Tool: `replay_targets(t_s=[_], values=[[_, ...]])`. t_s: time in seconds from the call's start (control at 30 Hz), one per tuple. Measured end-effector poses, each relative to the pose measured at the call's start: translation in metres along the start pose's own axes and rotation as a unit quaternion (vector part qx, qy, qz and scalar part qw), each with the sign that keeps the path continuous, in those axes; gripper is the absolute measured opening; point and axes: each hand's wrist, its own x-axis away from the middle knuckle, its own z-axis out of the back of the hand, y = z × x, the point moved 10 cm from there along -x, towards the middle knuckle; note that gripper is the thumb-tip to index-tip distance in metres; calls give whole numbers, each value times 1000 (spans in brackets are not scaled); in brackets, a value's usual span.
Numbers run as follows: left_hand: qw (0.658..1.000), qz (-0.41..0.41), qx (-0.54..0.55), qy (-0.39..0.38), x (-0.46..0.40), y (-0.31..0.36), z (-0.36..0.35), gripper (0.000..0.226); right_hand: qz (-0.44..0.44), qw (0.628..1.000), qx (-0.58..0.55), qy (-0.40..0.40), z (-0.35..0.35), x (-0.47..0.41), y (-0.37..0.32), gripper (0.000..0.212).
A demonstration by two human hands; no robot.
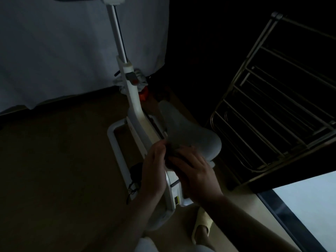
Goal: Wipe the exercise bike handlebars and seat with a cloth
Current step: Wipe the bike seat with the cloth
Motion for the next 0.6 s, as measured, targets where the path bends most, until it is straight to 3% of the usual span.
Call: replay_targets(t_s=[0.1, 0.27, 0.47, 0.6], values=[[998, -23, -43, -29, 9, 1, -8, 23, 3, 999, -32, 10, 6, -6, 14, 28], [988, -80, -127, -48, 14, 2, -15, 31, -231, 963, -67, 125, 33, -9, 62, 27], [981, -84, -169, -39, 10, 1, -14, 44, -230, 965, -108, 70, 23, -18, 77, 26], [973, -73, -213, -41, 6, 6, -14, 30, -270, 954, -101, 84, 26, -17, 79, 28]])
